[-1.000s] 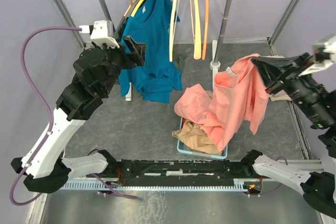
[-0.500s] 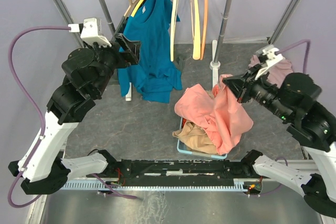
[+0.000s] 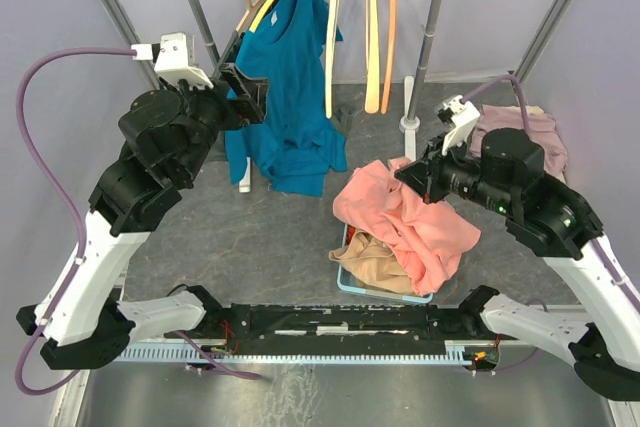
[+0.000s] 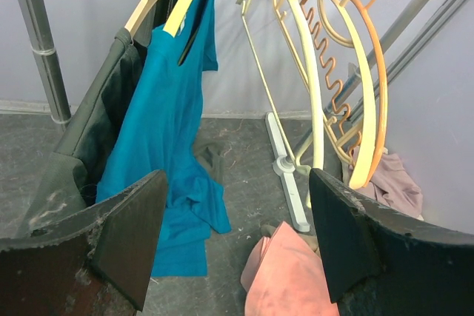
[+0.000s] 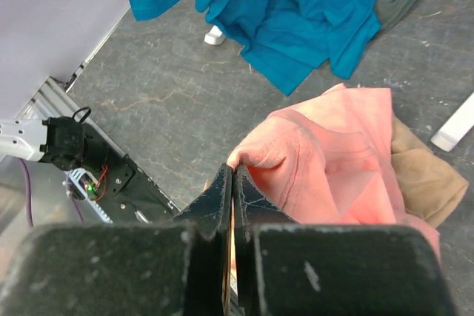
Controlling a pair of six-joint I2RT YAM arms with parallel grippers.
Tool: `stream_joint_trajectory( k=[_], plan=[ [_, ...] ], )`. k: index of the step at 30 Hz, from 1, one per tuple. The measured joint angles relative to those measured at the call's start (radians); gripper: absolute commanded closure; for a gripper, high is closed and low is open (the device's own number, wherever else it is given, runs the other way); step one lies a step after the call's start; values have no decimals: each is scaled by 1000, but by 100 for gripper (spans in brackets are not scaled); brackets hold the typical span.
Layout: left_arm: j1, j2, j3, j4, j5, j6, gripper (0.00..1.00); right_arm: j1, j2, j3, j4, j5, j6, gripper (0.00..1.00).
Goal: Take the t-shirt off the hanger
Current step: Place the T-shirt in the bin.
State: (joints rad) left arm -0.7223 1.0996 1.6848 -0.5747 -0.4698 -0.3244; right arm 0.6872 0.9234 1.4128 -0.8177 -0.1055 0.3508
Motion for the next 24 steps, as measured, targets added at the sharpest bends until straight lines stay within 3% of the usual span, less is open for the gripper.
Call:
stream_joint_trajectory(
  k=[6, 17, 24],
  plan=[
    [0, 2, 0, 0, -2, 0, 17, 5, 18, -57, -1, -14, 13, 99],
    [0, 3, 14, -4, -9, 0, 17, 18, -53, -233, -95, 157, 31, 99],
    [0, 37, 76, -37, -9, 0, 13, 55, -4, -325, -100, 228, 64, 99]
  ],
)
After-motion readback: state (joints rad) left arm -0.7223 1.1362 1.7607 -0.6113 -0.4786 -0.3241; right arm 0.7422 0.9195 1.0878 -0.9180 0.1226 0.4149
